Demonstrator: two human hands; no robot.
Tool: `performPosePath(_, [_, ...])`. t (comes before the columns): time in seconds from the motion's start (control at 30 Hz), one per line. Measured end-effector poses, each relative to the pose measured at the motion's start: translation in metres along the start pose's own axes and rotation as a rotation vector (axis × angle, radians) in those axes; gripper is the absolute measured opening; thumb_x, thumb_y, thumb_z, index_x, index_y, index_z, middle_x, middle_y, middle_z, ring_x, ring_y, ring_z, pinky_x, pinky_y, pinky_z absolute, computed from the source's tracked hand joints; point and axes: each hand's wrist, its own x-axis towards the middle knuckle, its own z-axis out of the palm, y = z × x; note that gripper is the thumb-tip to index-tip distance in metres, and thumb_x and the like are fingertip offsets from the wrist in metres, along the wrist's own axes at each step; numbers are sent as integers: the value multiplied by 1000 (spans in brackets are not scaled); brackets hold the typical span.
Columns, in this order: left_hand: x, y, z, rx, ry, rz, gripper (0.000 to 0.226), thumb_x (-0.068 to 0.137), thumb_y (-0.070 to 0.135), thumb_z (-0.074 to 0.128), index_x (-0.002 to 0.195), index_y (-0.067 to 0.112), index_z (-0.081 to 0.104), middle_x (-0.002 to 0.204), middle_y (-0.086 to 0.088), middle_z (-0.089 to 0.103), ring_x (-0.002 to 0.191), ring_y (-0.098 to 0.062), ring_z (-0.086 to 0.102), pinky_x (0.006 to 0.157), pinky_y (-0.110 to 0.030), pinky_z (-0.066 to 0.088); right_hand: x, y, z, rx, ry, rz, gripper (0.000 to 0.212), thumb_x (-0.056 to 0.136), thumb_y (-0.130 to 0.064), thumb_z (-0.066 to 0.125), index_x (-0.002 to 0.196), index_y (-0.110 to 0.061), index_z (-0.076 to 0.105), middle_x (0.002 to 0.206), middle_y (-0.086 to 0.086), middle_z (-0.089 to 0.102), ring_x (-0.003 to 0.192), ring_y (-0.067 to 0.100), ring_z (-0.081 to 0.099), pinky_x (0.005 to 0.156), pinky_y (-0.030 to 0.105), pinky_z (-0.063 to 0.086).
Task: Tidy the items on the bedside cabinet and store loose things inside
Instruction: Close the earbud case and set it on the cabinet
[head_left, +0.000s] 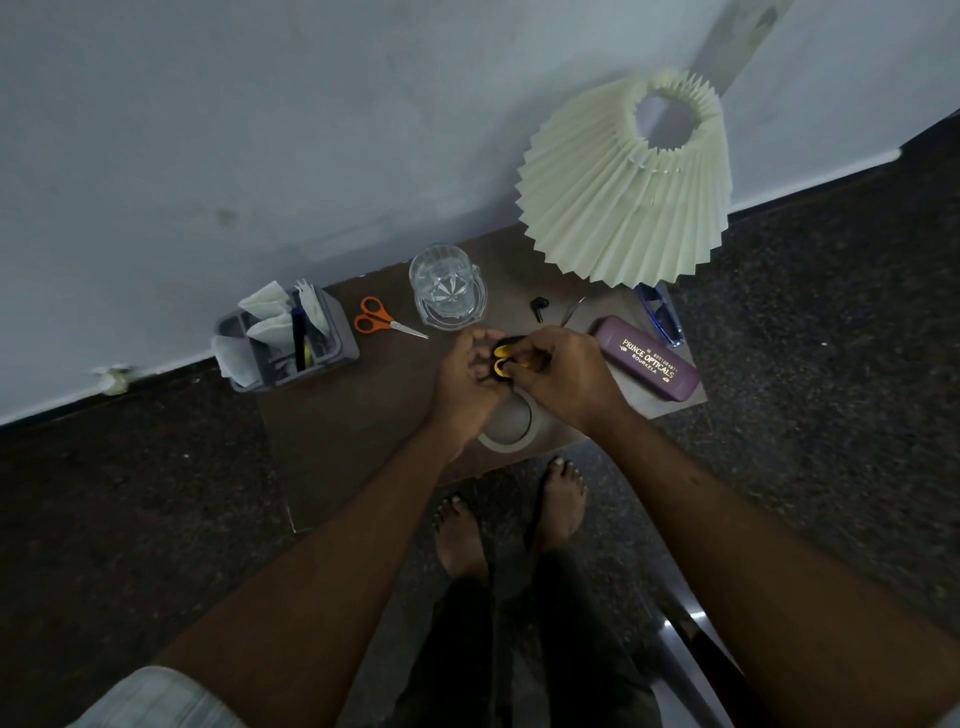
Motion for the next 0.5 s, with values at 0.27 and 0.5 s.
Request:
performPosePath(0.27, [-4,0,-9,-6,-9,-41,57,70,-17,74,117,9,54,101,-2,68,88,-10,69,79,-27,57,18,13,-6,177,165,280,2,87,-19,69,87,-19,71,78,-6,69,70,6,63,63,13,46])
performPosePath(0.5, [-4,-6,-14,7,-17,-57,56,72,-20,71,118,7,53,95,2,67,79,2,68,73,-19,56,49,15,0,10,174,338,14,84,-19,69,96,-13,73,85,-1,70,79,13,62,70,22,45])
